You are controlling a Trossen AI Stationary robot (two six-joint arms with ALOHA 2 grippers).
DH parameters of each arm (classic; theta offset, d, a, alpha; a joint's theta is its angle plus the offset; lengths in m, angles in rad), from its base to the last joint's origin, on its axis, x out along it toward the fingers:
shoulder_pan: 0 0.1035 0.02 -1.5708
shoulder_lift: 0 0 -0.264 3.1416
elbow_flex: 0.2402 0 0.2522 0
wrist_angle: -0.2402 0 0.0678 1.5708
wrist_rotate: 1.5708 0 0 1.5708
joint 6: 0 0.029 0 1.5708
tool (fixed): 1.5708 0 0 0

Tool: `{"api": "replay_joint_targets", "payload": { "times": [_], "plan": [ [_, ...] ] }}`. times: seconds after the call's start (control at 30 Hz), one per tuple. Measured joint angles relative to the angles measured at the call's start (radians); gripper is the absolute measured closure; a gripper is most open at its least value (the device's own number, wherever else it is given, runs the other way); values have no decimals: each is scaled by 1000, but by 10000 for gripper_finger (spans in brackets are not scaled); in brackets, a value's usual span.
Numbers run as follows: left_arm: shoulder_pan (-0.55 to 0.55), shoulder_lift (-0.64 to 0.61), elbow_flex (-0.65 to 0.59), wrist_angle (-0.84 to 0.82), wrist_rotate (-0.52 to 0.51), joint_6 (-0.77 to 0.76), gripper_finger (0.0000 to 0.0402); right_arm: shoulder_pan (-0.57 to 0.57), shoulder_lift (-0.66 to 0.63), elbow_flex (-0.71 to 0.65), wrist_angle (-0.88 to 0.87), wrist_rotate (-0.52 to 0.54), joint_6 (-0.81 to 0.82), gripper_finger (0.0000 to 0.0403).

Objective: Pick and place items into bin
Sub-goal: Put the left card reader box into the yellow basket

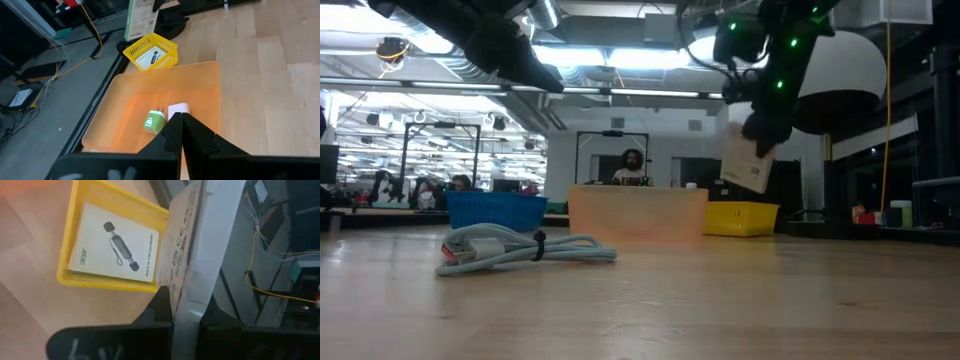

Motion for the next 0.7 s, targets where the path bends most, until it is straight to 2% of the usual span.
{"api": "replay_joint_targets", "payload": {
  "times": [0.2,0.37,0.7],
  "plan": [
    [0,0,0,0,0,-1,400,-27,92,0,28,3,-23,391],
    [0,0,0,0,0,-8,400,-42,149,0,59,44,-25,391],
    [0,0,0,0,0,-22,400,-73,185,-2,71,45,-51,383]
  ]
}}
